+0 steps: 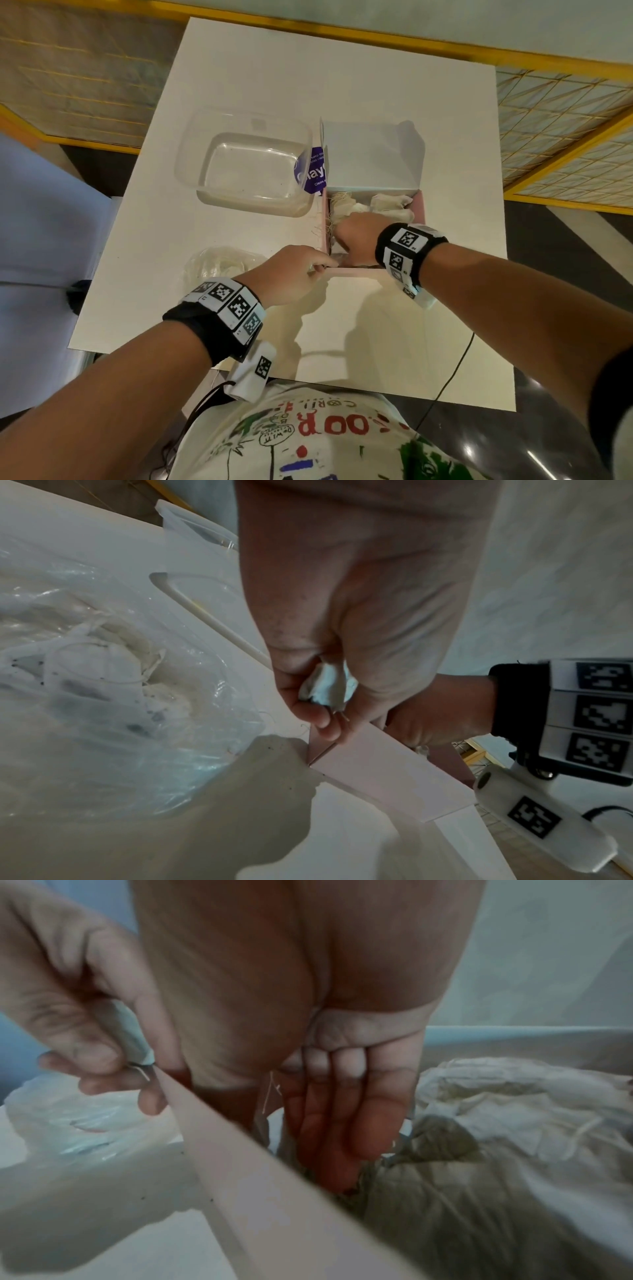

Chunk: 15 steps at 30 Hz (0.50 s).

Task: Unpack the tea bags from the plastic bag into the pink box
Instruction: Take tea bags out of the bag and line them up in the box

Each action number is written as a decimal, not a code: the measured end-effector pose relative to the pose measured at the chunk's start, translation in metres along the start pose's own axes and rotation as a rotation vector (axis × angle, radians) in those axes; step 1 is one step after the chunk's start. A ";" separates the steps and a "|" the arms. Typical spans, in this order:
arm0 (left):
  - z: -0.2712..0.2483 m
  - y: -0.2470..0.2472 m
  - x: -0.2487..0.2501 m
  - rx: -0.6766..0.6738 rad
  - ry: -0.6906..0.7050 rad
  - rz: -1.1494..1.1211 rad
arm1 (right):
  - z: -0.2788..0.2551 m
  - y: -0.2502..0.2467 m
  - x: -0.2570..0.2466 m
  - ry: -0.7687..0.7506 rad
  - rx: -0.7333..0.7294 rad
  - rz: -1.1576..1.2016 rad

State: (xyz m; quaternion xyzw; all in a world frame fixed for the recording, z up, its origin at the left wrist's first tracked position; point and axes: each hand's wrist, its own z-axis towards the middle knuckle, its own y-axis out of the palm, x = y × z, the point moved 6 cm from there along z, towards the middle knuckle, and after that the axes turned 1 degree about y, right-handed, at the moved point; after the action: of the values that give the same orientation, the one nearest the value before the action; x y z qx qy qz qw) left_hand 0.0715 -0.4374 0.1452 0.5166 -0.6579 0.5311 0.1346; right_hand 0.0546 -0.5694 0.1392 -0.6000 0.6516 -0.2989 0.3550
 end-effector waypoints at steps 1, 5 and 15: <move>0.001 0.000 0.000 -0.003 0.007 -0.013 | 0.001 0.000 -0.001 -0.009 0.006 -0.017; 0.002 0.000 0.001 -0.023 0.047 -0.011 | 0.011 0.002 -0.002 0.005 -0.005 -0.048; 0.003 0.000 -0.005 -0.025 0.056 -0.034 | 0.000 -0.024 0.025 0.085 0.066 0.245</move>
State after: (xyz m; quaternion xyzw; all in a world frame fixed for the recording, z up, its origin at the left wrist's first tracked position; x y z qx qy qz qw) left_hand 0.0743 -0.4376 0.1405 0.5108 -0.6516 0.5348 0.1687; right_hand 0.0680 -0.5967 0.1561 -0.4904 0.7244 -0.2998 0.3807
